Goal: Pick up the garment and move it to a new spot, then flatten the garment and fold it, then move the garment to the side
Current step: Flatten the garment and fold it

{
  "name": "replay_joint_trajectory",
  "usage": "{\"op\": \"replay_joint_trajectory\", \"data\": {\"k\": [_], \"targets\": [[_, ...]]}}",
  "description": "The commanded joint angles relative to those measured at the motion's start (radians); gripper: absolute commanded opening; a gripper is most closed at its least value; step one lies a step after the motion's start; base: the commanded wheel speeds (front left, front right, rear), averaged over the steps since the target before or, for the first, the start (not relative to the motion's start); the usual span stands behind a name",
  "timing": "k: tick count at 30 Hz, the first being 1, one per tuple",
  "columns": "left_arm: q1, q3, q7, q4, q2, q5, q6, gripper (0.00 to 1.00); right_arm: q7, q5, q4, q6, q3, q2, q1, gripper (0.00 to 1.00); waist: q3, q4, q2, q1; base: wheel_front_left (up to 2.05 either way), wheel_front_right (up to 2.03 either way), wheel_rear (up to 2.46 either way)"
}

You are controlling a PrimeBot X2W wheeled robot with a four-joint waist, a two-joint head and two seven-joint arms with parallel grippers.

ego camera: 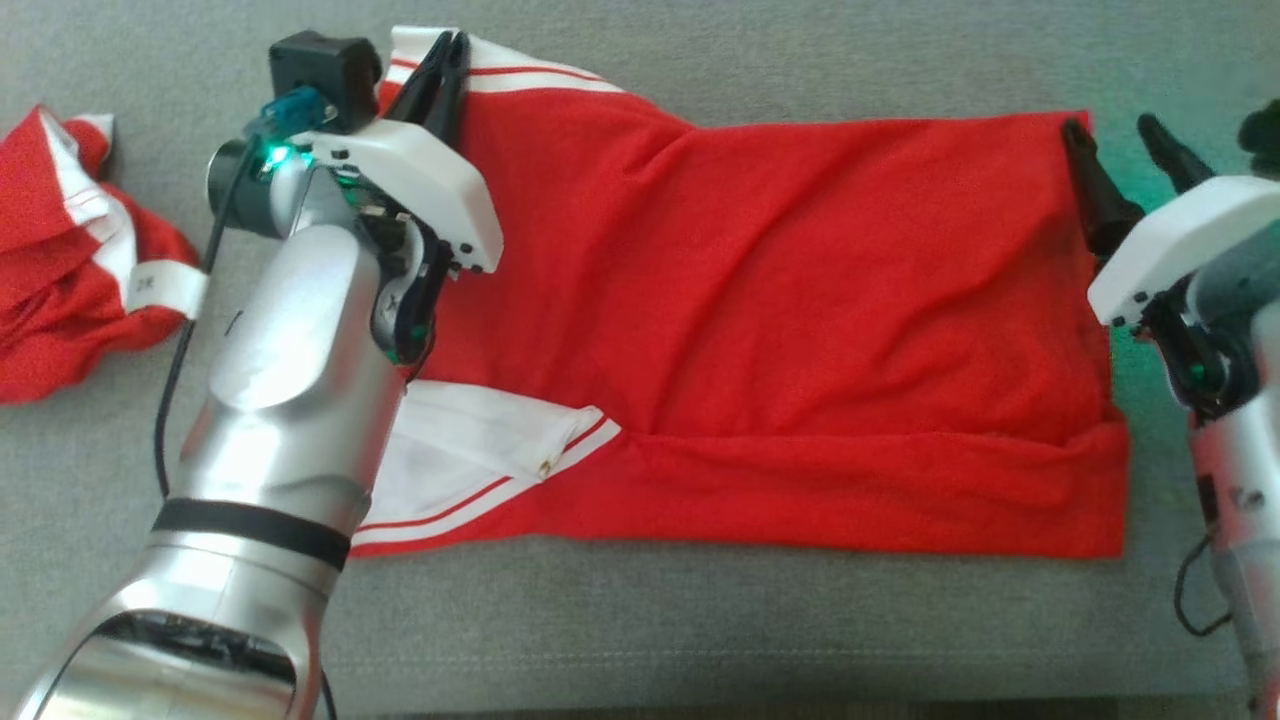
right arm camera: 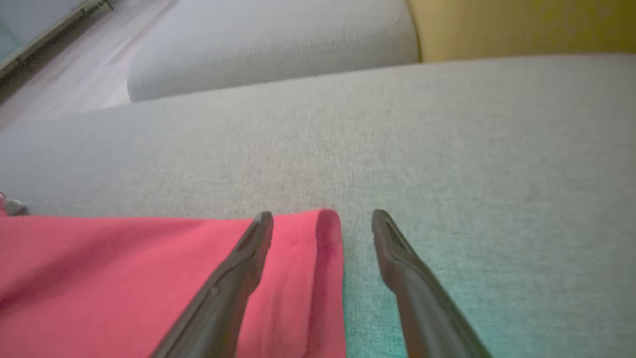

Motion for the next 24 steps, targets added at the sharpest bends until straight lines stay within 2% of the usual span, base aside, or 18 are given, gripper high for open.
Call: {"op": "replay_joint_trajectory", "data": {"k": [1,5,6,7,8,14,20,24], "targets": [[-0.010,0.021,-0.008,-0.046,0.023,-0.010,0.005,0.00,0.013,0.009,0.005,-0.001,0.026,-0.018,-0.031,1.00,0.011,0.010,0.0000,0.0000,0.00,0.00,0.00],[-0.002,0.008,0.002,-0.079,0.019,-0.014,0.008,0.00,0.036,0.039,0.113,-0.001,0.066,-0.022,-0.086,1.00,0.027,0.023,0.0000,0.0000,0.00,0.00,0.00],[-0.001,0.006,0.004,-0.086,0.019,-0.016,0.009,0.00,0.035,0.044,0.131,-0.001,0.079,-0.025,-0.098,0.80,0.030,0.026,0.0000,0.0000,0.00,0.00,0.00],[0.002,0.005,0.005,-0.091,0.018,-0.017,0.010,0.00,0.033,0.052,0.147,-0.001,0.090,-0.025,-0.108,0.44,0.032,0.027,0.0000,0.0000,0.00,0.00,0.00],[0.005,0.004,0.007,-0.095,0.018,-0.019,0.011,0.00,0.029,0.060,0.162,-0.001,0.100,-0.027,-0.117,0.00,0.035,0.027,0.0000,0.0000,0.00,0.00,0.00],[0.023,0.016,-0.021,-0.126,0.029,-0.029,0.028,0.00,-0.092,0.099,0.178,-0.001,0.116,-0.048,-0.146,0.00,0.034,0.027,0.0000,0.0000,0.00,0.00,0.00],[0.067,0.041,-0.068,-0.192,0.050,-0.044,0.049,0.00,-0.247,0.137,0.072,-0.001,0.106,-0.087,-0.110,0.00,0.016,0.018,0.0000,0.0000,0.00,0.00,0.00],[0.106,0.055,-0.083,-0.243,0.066,-0.054,0.060,0.00,-0.273,0.151,0.009,-0.001,0.103,-0.099,-0.066,0.00,0.006,0.009,0.0000,0.0000,0.00,0.00,0.00]]}}
